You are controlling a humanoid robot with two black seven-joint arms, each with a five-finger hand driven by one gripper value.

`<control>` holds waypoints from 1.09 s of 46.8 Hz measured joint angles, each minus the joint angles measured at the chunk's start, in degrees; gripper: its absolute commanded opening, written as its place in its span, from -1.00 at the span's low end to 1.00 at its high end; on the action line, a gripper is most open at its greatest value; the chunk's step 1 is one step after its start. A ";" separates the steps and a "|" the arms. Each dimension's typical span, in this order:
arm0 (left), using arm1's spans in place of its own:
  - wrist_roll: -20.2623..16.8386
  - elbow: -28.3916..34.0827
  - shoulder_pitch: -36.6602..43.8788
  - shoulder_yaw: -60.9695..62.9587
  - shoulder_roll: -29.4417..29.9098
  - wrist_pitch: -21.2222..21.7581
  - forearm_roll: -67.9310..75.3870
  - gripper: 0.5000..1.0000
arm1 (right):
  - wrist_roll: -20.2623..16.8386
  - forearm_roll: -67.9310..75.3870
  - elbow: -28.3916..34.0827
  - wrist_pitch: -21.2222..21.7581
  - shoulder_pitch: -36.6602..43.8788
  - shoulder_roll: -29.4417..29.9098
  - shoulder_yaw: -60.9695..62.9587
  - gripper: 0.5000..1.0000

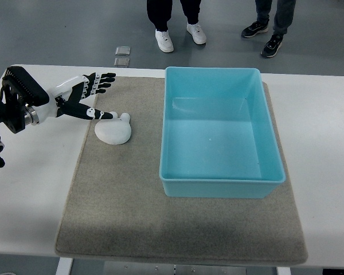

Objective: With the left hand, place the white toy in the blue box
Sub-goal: 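Reach the open left hand forward over the white rabbit toy, then close the left hand fingers around the white rabbit toy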

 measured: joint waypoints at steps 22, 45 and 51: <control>-0.43 -2.94 -0.85 1.14 2.13 -0.02 16.93 0.92 | 0.01 0.00 0.00 0.00 0.00 0.00 0.00 0.74; -4.27 -2.87 -2.40 2.19 2.08 -0.10 28.39 0.81 | -0.01 0.00 0.04 0.00 0.00 0.00 0.00 0.74; -4.31 -2.52 -2.36 2.93 2.06 0.05 28.89 0.76 | -0.01 0.00 0.01 0.00 0.00 0.00 0.00 0.74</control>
